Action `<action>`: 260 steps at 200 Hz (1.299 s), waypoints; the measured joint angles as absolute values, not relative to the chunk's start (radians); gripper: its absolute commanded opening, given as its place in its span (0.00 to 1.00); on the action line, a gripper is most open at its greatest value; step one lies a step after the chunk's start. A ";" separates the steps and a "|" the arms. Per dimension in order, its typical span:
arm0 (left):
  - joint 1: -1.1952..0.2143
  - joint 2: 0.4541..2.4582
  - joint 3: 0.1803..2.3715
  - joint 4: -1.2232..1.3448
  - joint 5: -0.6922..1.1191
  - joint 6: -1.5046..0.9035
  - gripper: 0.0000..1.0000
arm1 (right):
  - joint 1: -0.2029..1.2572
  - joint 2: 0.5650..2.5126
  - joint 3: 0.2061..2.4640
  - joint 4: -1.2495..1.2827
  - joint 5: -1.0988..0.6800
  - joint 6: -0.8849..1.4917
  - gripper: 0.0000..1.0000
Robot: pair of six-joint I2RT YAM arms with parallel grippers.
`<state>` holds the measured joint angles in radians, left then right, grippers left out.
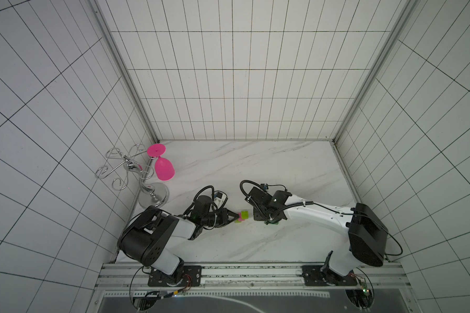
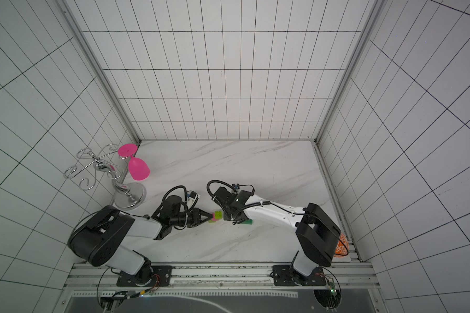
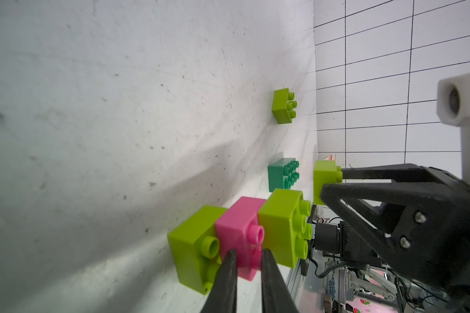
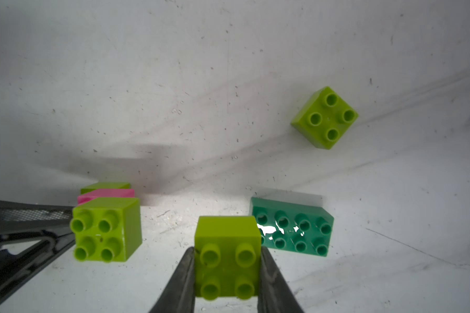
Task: Assemble the letter y with lego
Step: Assemble the lego brick with the lego brick.
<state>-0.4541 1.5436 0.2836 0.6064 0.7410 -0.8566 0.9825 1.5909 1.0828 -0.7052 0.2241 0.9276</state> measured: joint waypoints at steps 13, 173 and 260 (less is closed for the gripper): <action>-0.454 1.543 0.284 0.606 0.741 -0.855 0.18 | 0.982 1.589 1.065 -0.702 0.221 0.935 0.24; -0.454 1.543 0.284 0.606 0.741 -0.855 0.18 | 0.968 1.590 0.995 -0.632 0.187 0.934 0.24; -0.451 1.549 0.284 0.610 0.746 -0.855 0.18 | 0.955 1.604 0.995 -0.615 0.178 0.924 0.24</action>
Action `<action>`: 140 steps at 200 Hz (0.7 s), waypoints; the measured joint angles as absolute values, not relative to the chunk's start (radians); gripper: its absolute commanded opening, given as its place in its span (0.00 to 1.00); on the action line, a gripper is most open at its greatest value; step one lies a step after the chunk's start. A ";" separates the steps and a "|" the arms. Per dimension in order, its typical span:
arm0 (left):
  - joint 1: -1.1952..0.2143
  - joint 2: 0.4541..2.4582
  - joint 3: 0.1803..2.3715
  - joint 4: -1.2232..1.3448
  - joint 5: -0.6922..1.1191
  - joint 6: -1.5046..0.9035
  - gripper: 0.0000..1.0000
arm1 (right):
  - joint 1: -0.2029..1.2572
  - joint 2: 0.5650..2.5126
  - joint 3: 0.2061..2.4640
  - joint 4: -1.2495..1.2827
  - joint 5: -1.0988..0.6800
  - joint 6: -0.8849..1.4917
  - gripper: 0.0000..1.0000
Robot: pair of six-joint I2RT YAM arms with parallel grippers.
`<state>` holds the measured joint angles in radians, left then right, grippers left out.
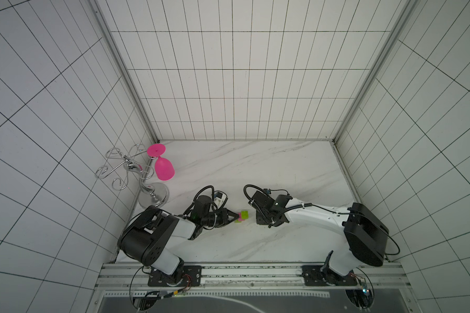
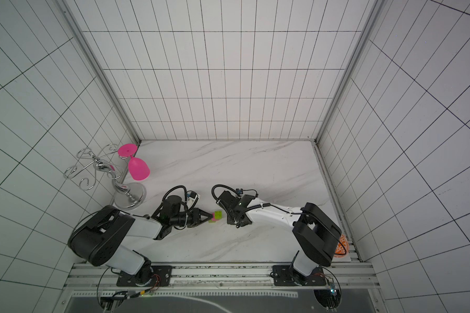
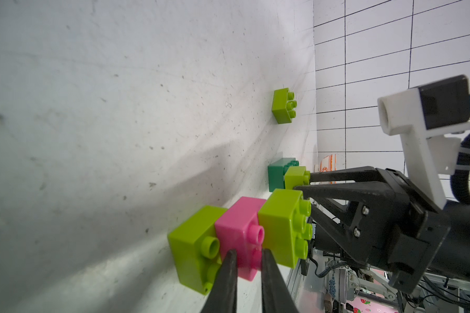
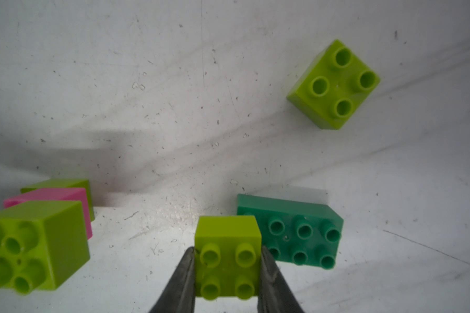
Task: Assemble the letter y with lego
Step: Assemble the lego brick with the lego brick.
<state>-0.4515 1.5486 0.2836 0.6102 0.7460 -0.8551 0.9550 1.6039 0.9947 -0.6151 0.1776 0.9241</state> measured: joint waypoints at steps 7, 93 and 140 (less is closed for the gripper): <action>-0.451 1.549 0.284 0.611 0.747 -0.855 0.18 | 0.955 1.604 0.995 -0.615 0.179 0.924 0.24; -0.450 1.554 0.284 0.617 0.753 -0.855 0.18 | 0.937 1.612 0.995 -0.609 0.183 0.916 0.24; -0.449 1.554 0.284 0.617 0.753 -0.855 0.18 | 0.936 1.617 0.995 -0.605 0.183 0.915 0.24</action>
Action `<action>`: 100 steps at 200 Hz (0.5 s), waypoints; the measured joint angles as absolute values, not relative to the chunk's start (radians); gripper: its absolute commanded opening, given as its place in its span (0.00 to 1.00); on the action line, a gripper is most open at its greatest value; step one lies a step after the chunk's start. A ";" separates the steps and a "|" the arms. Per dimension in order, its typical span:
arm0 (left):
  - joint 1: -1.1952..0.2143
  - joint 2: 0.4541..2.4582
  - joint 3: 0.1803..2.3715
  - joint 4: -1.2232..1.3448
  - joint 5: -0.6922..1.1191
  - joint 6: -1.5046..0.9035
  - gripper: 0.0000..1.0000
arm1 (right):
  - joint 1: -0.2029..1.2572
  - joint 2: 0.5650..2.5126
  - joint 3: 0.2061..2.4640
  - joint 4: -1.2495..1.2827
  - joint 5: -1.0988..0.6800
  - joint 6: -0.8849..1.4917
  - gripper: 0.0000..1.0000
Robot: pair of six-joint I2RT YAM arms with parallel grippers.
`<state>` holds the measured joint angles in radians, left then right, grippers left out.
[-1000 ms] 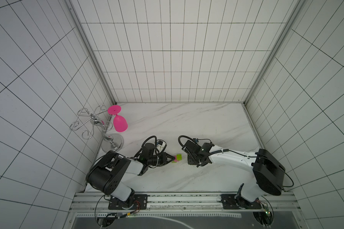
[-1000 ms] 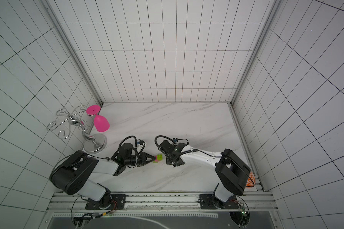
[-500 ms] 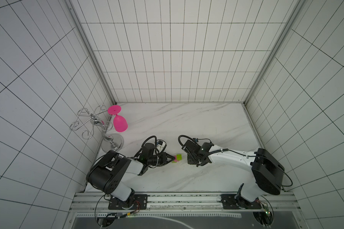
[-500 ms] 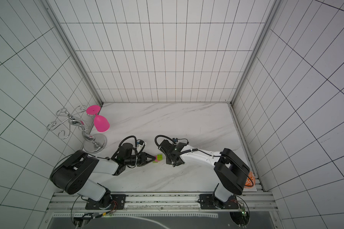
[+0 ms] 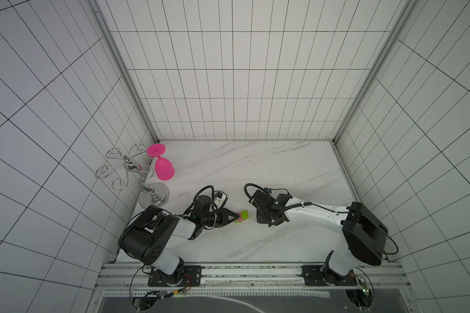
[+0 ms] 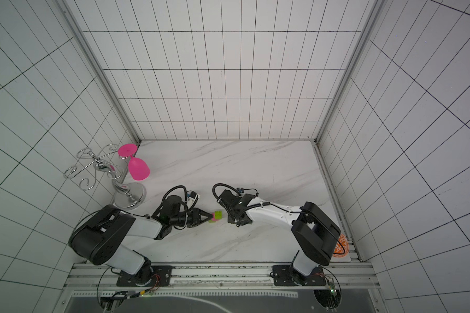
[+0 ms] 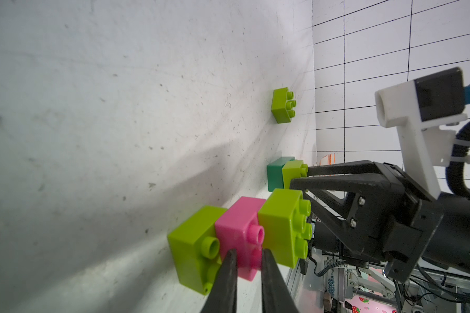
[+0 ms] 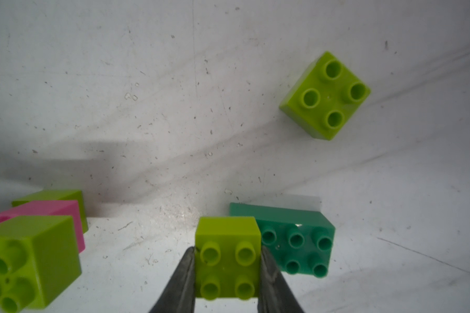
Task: Assemble the letter y with lego
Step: Assemble the lego brick with the lego brick.
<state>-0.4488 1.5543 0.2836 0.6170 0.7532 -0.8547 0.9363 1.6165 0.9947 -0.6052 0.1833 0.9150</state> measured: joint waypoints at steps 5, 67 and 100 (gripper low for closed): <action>-0.449 1.554 0.284 0.617 0.753 -0.855 0.18 | 0.936 1.617 0.995 -0.605 0.183 0.915 0.24; -0.448 1.556 0.283 0.620 0.755 -0.855 0.18 | 0.957 1.620 0.994 -0.604 0.193 0.924 0.23; -0.447 1.561 0.282 0.629 0.758 -0.855 0.18 | 0.963 1.612 0.982 -0.593 0.208 0.942 0.22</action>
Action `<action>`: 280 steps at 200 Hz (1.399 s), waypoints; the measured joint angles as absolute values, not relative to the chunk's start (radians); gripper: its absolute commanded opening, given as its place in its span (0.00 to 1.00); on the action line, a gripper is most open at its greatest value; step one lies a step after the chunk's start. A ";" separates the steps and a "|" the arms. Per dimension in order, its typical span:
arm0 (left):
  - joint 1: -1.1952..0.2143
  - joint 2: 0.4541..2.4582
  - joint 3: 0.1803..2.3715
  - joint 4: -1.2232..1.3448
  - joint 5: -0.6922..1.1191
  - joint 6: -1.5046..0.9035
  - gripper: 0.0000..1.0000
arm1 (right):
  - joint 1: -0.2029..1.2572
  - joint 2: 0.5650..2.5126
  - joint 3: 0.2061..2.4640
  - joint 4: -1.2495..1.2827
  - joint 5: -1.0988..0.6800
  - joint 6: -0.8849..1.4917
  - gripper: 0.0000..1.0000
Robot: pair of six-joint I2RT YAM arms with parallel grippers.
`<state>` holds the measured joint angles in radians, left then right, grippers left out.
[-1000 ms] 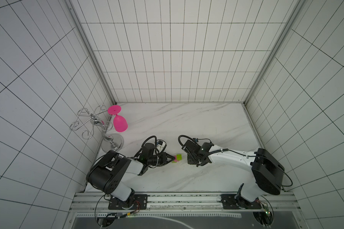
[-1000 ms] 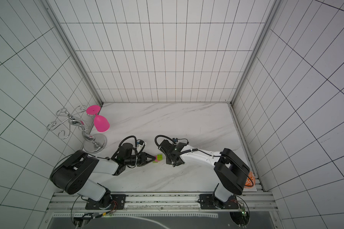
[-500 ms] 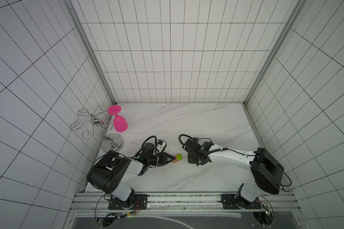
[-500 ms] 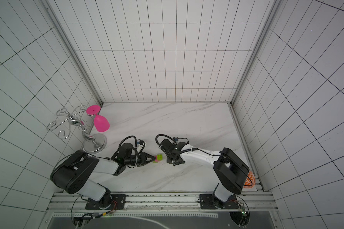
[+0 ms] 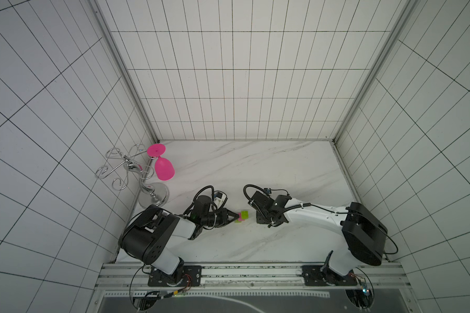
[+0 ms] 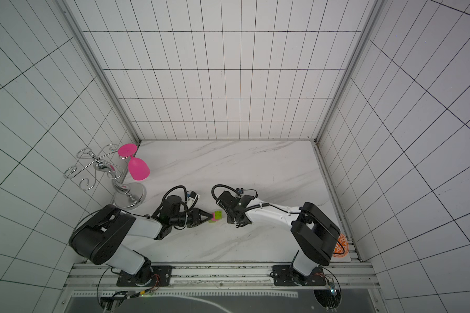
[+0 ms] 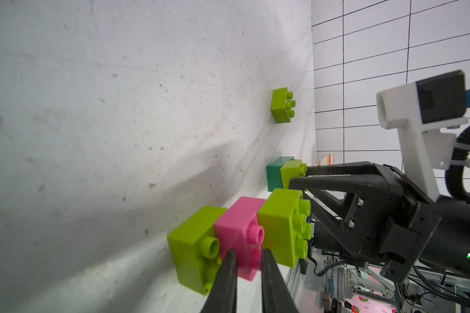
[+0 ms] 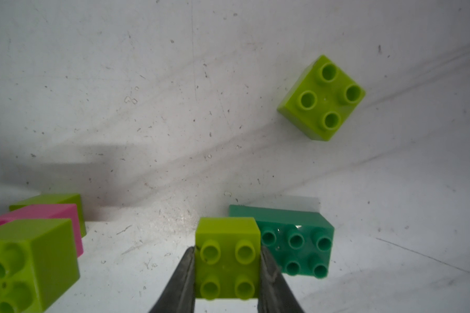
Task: Assemble the letter y with lego
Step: Assemble the lego brick with the lego brick.
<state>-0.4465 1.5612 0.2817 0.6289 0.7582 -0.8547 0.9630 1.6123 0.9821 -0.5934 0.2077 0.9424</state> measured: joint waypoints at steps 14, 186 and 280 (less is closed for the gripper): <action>-0.446 1.561 0.282 0.629 0.760 -0.855 0.18 | 0.964 1.605 0.973 -0.585 0.210 0.952 0.21; -0.444 1.564 0.282 0.632 0.764 -0.852 0.17 | 0.991 1.593 0.962 -0.624 0.254 0.991 0.21; -0.444 1.563 0.282 0.629 0.763 -0.852 0.18 | 0.990 1.619 0.979 -0.632 0.256 0.978 0.21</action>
